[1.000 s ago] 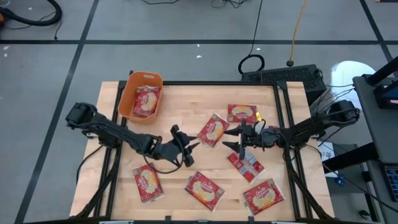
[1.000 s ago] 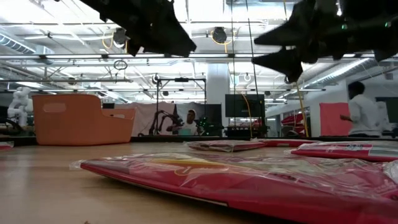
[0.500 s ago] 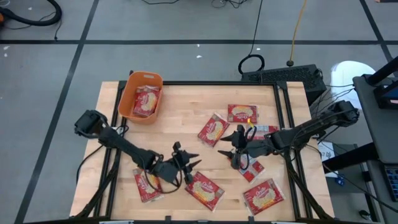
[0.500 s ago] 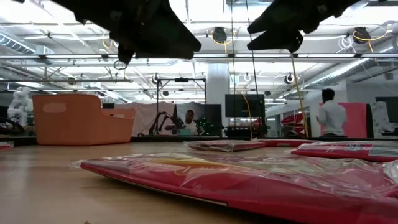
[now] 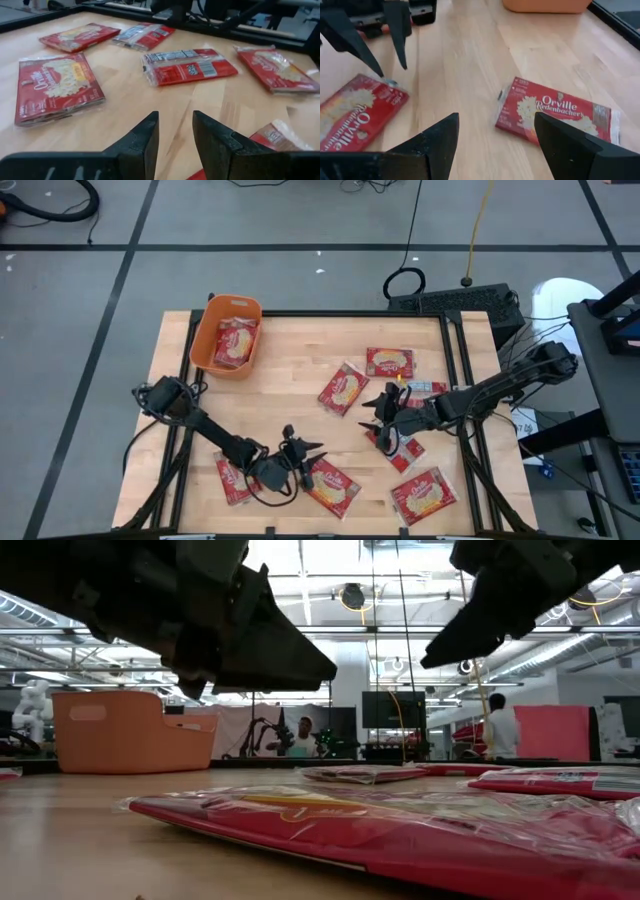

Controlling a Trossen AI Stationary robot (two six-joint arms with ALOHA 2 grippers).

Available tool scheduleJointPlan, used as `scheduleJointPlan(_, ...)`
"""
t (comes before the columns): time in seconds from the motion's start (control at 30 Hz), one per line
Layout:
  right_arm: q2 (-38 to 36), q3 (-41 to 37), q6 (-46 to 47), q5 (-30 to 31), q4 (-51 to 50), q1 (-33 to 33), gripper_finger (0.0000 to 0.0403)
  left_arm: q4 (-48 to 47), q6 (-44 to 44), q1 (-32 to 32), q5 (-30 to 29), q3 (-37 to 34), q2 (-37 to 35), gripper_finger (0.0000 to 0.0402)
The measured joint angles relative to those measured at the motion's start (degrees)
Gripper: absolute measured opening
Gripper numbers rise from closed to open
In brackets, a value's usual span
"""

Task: Sort popcorn bags into baskets
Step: Put the red popcorn bag into the orange bin

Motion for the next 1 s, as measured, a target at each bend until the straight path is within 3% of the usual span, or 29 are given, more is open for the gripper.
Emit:
scheduleJointPlan(0.27,5.7,-0.7,-6.2,4.7,1.6,0.3,0.0251,-0.4,-0.4,0.3,0.0,0.0,-0.1,0.0122)
scheduleJointPlan(0.57,23.4,-0.7,-21.3,7.4,26.0,0.2,0.0251,-0.5,-2.0,0.4,0.0,0.0,-0.1,0.0122)
scheduleJointPlan(0.77,29.4,-0.7,-20.6,3.9,31.2,-3.7,0.0251,-0.8,-2.0,0.3,0.0,0.0,-0.1,0.0122)
scheduleJointPlan(1.0,30.7,-0.7,-18.4,-1.9,31.3,-8.2,0.0251,-0.8,-2.0,0.3,0.0,0.0,-0.1,0.0122)
